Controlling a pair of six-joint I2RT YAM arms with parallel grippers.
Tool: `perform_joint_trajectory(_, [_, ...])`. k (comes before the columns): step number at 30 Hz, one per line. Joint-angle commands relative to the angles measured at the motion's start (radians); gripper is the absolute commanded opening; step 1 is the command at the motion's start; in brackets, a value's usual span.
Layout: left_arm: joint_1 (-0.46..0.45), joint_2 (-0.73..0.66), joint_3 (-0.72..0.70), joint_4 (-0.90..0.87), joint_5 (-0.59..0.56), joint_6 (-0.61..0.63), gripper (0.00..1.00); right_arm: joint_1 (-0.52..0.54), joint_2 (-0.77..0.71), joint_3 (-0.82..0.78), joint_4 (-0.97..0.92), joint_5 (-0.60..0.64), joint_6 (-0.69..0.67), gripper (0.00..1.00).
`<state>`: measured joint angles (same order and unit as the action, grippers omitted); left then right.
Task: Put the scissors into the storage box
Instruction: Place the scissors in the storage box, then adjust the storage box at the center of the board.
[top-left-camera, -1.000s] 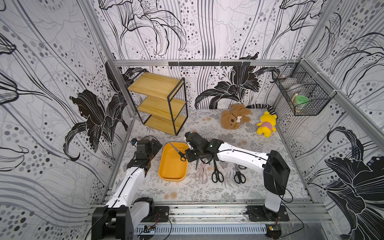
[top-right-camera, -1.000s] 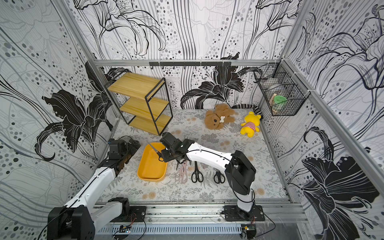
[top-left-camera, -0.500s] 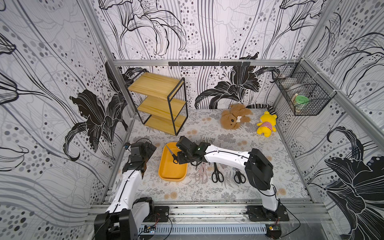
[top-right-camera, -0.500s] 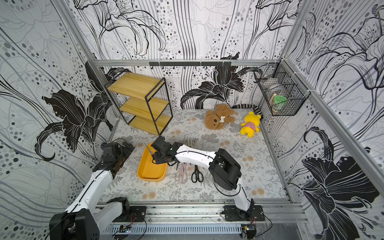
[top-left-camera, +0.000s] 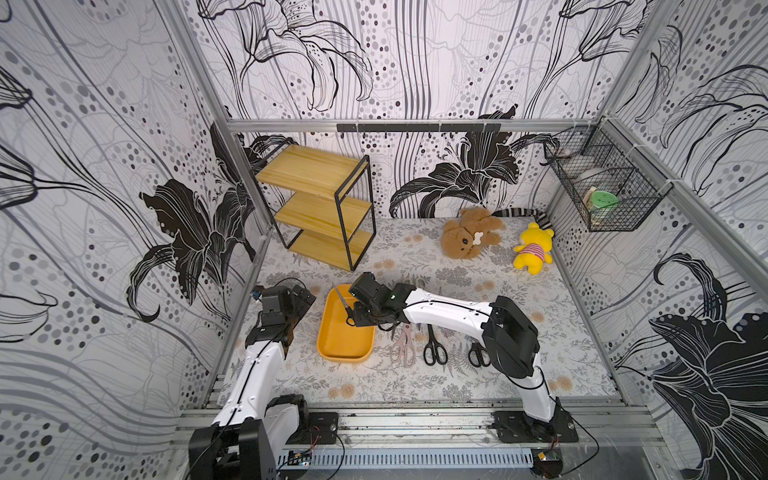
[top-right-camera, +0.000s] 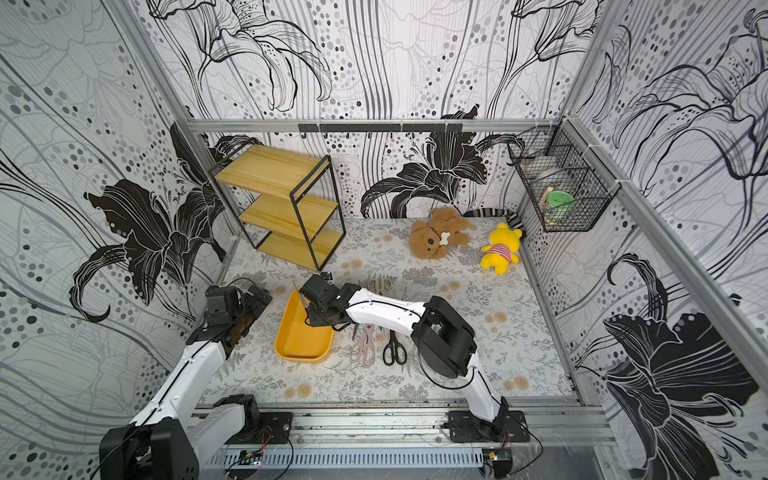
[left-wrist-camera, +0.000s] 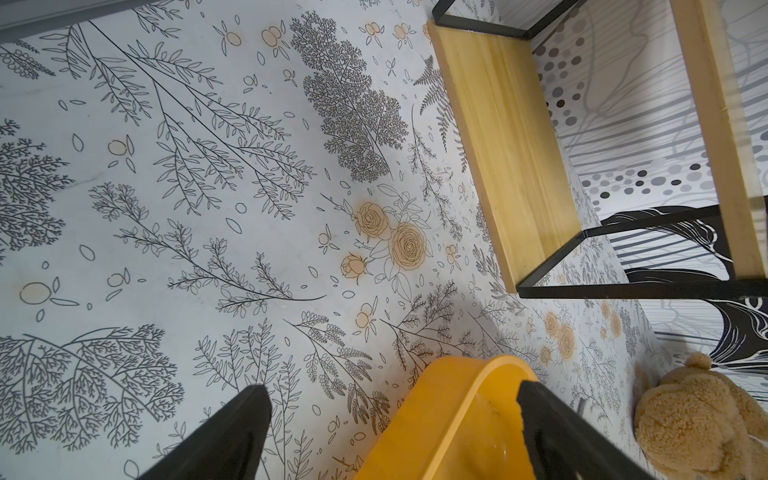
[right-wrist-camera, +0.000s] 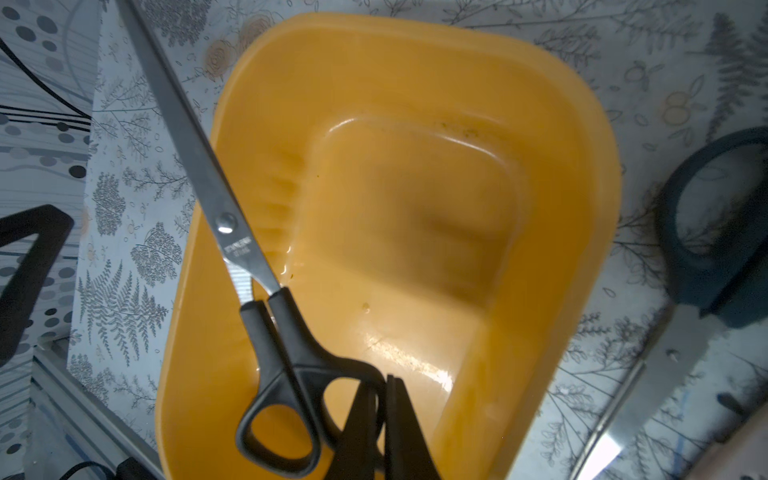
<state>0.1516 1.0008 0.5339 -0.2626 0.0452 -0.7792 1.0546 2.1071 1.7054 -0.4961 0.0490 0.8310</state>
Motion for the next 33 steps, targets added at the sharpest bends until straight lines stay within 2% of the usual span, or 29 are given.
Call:
perform_joint_trajectory(1, [0.005, -0.005, -0.012, 0.019, 0.014, 0.026, 0.98, -0.004, 0.028, 0.016, -0.044, 0.005, 0.028, 0.07])
perform_joint_trajectory(13, [0.005, -0.002, -0.017, 0.016, 0.018, 0.034, 0.98, -0.023, 0.096, 0.076, -0.103, -0.047, 0.039, 0.18])
perform_joint_trajectory(19, [0.006, -0.002, -0.02, 0.013, 0.017, 0.037, 0.97, -0.023, 0.092, 0.087, -0.088, -0.048, 0.013, 0.2])
perform_joint_trajectory(25, [0.005, -0.001, -0.035, 0.003, 0.062, 0.033, 0.98, -0.022, 0.054, 0.09, -0.003, -0.043, -0.064, 0.22])
perform_joint_trajectory(33, [-0.002, -0.032, -0.088, -0.049, 0.205, -0.019, 0.98, -0.039, -0.075, 0.046, 0.005, 0.106, -0.262, 0.23])
